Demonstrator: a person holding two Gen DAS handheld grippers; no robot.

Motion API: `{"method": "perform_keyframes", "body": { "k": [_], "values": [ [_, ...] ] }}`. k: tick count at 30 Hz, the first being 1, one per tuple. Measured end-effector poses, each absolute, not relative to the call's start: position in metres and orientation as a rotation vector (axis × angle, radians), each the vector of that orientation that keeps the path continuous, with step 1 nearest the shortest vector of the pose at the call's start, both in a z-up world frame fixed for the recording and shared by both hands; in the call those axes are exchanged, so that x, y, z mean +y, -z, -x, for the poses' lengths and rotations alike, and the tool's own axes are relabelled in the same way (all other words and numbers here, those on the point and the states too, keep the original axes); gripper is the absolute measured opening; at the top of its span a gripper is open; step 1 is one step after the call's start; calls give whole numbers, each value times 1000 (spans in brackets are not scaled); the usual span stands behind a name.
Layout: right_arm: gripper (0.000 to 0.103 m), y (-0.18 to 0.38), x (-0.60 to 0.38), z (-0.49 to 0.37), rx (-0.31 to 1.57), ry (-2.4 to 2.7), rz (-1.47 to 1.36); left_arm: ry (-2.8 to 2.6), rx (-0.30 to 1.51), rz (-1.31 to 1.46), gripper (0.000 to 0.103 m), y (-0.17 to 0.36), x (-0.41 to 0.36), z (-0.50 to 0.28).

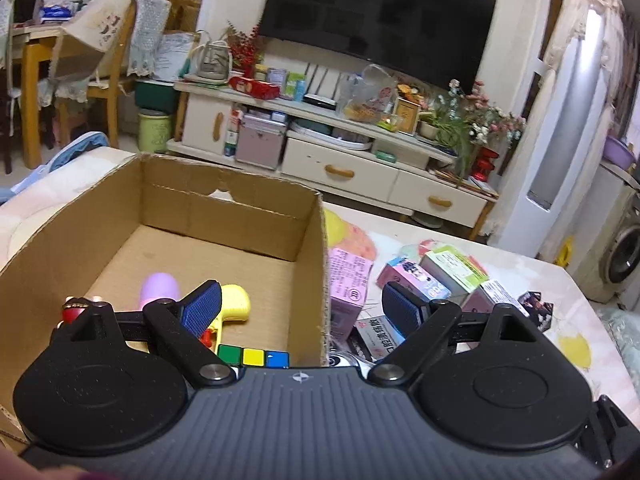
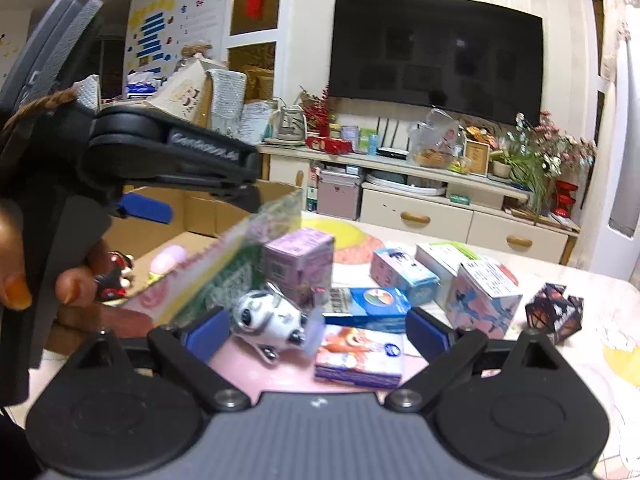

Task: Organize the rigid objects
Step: 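Open left gripper over cardboard box while right gripper drops Rubik's cube inside, then withdraw both open tools from the cardboard box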

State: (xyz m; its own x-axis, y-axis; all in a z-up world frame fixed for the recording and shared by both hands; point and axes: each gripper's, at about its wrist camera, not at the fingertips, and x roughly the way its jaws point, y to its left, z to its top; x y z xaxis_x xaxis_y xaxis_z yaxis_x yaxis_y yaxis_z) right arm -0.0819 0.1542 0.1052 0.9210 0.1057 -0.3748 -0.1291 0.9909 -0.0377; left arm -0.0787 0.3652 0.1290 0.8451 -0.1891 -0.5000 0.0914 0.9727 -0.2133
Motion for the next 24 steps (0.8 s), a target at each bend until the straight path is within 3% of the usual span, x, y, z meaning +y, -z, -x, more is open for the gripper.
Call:
{"method": "perform_keyframes", "body": {
  "k": [10,24],
  "values": [
    [97,-88,118,74,415,-46,46,31,532,127,103,-132,372,82],
    [101,-73,46,50,430,134,27,159,502,49,103,-144,316,102]
  ]
}}
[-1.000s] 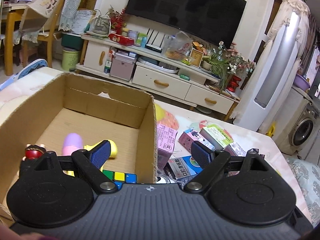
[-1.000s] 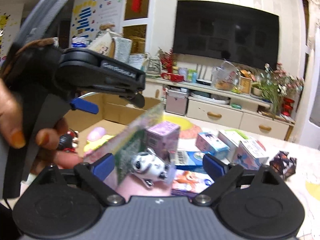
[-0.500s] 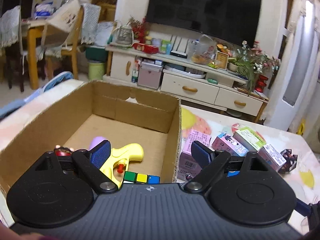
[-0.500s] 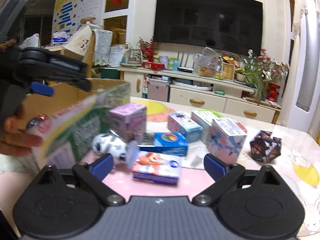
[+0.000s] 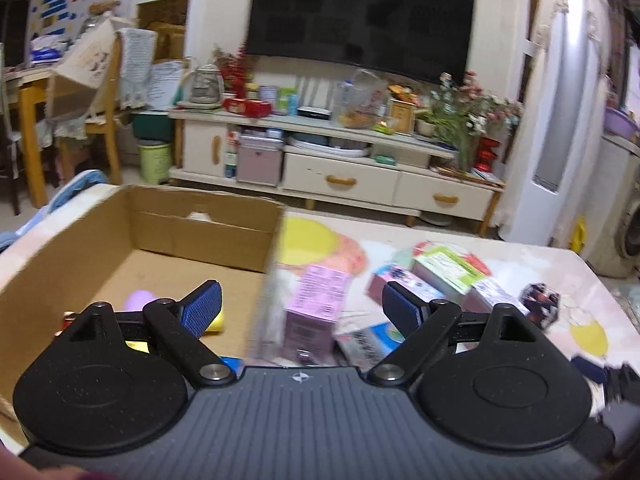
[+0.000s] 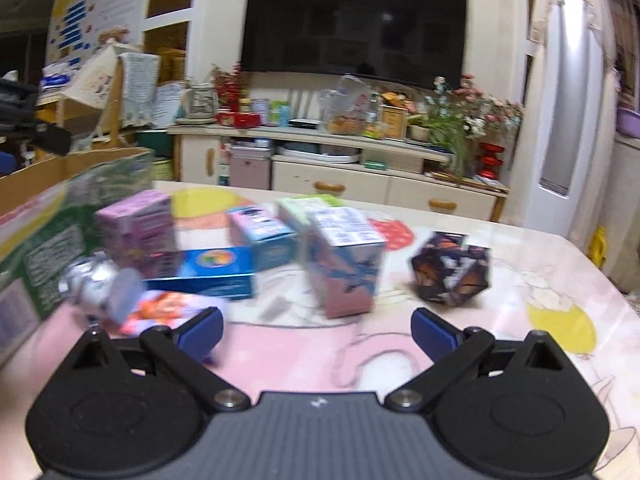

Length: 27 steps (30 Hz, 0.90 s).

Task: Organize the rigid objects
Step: 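Withdraw both open tools from the cardboard box, then move left tool to white printed box while right tool reaches dark space-print cube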

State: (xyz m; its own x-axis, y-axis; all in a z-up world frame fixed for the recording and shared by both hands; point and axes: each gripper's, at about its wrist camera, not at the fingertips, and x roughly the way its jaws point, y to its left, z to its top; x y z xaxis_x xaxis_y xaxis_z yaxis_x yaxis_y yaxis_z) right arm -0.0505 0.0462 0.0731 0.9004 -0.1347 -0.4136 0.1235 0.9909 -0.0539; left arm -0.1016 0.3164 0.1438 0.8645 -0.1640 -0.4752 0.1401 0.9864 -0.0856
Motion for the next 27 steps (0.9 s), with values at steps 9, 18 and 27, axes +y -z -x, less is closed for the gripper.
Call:
{"method": "perform_keyframes", "body": {
  "k": [9,18,27],
  "values": [
    [102,-71,-22,25,411,260,-60,304,561,-1,103,-127,272,98],
    [102,-55,-61,-11,445,246,-150,379,604,-91,103,-99,219,99],
    [102,-50,-76,-41,484,156,-186,430,624,-163,103,-68,164,86]
  ]
}}
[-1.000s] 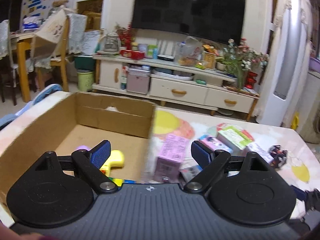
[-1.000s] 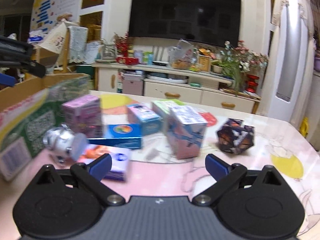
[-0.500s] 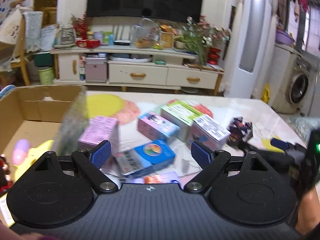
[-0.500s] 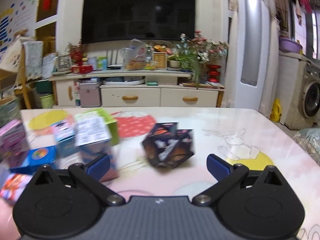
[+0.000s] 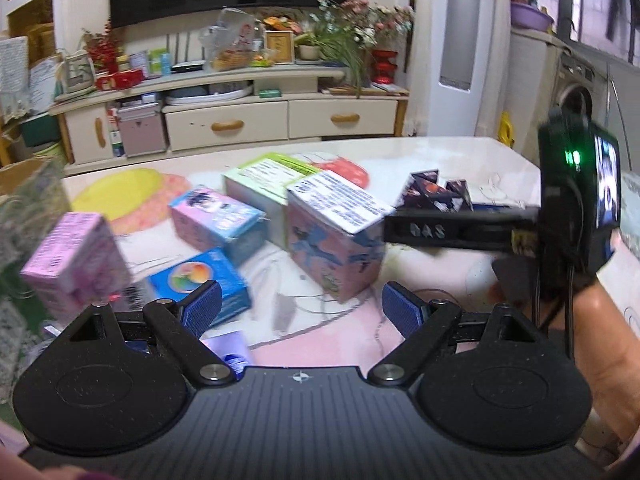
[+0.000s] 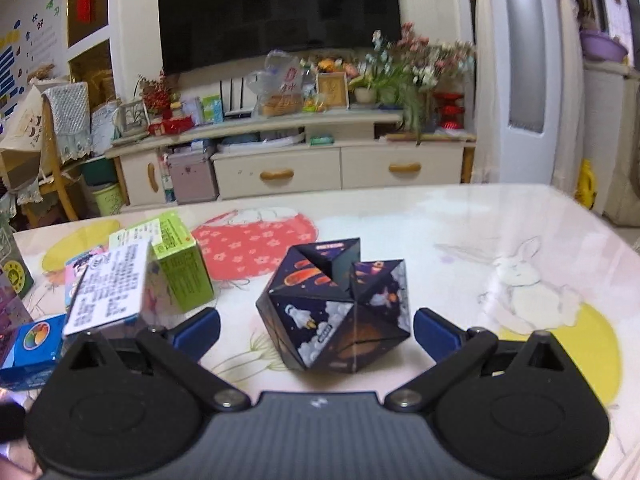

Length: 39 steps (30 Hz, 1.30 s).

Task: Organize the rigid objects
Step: 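Move left tool to white printed box while right tool reaches dark space-print cube, then close left gripper on white printed box while right gripper closes on space cube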

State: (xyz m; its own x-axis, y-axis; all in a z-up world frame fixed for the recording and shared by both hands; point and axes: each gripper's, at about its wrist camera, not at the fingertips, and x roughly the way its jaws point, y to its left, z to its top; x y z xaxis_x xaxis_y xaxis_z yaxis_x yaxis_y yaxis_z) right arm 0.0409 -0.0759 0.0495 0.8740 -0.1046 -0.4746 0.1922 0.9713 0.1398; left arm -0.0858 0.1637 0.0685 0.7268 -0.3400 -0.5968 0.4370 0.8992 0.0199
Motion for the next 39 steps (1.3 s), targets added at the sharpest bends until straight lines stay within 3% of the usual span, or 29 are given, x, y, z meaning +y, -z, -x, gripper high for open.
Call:
{"method": "perform_keyframes", "body": {
  "k": [6,8,10,13,22,32,35,39],
  "values": [
    [101,-48,-85,-50,524,129,-198,437,614,-191,103,-53,139,77],
    [97,-49,-86,-50,524,128,-179,435,608,-198,103,-50,134,75],
    [78,-48,-89,-51,534,118,-172,426,601,-206,103,-46,129,72],
    [61,-47,-95,-52,541,104,-196,400,592,-211,103,-38,121,64],
    [60,-48,-101,-47,535,111,-189,322,580,-89,103,-38,103,39],
    [59,-49,-115,-42,520,157,-156,239,605,-140,103,-37,82,7],
    [59,-49,-113,-42,521,144,-158,226,612,-182,93,-33,73,3],
    [59,-47,-110,-41,523,138,-153,212,598,-205,90,-30,71,2]
  ]
}}
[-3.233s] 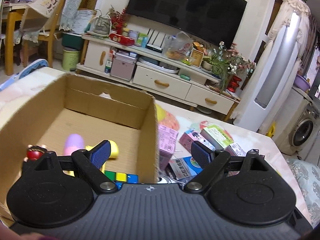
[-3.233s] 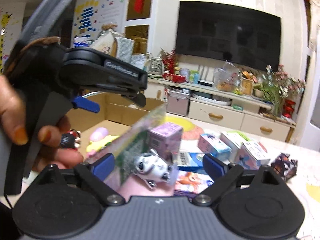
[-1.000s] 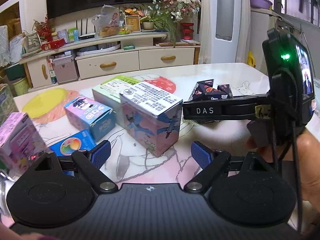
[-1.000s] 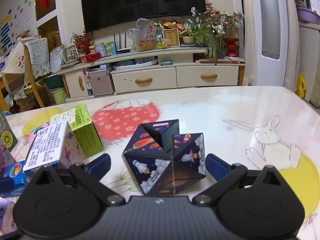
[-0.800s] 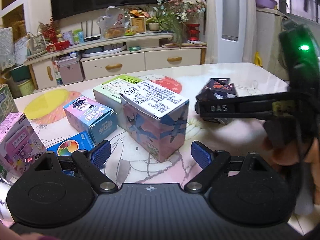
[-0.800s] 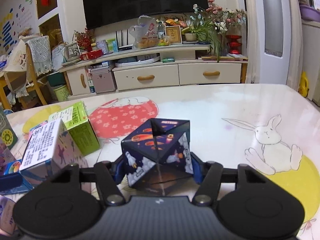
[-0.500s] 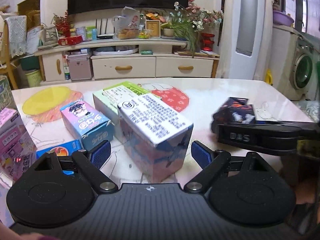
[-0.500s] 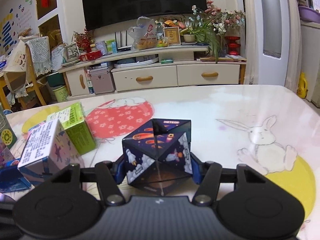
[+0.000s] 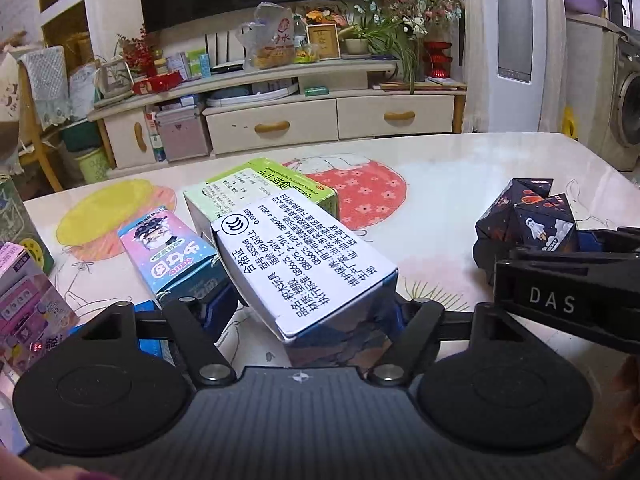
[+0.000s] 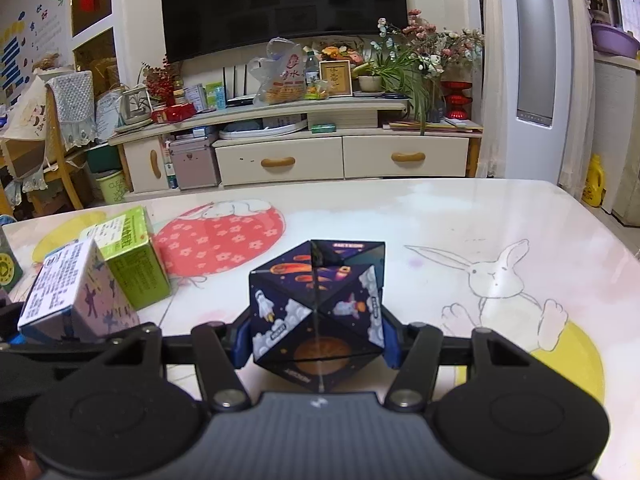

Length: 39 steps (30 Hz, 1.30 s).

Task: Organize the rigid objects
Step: 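Close left gripper on white printed box while right gripper closes on space cube, then carry white box with left tool while right tool carries space cube toward cardboard box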

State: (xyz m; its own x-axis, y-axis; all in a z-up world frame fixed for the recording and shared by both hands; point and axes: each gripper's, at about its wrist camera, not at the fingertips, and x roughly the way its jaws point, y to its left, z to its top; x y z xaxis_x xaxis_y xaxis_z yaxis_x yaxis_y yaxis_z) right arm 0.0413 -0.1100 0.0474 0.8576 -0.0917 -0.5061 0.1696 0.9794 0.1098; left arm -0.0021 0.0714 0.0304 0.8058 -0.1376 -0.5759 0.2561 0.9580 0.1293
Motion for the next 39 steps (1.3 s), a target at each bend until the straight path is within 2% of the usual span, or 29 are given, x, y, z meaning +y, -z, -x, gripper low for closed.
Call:
{"method": "perform_keyframes", "body": {
  "k": [19,39],
  "values": [
    [58,-45,-90,-31,527,86,-120,264,612,-237,89,-31,84,38],
    [58,-42,-47,17,525,94,-35,344,627,-201,89,-34,91,49]
  ]
}}
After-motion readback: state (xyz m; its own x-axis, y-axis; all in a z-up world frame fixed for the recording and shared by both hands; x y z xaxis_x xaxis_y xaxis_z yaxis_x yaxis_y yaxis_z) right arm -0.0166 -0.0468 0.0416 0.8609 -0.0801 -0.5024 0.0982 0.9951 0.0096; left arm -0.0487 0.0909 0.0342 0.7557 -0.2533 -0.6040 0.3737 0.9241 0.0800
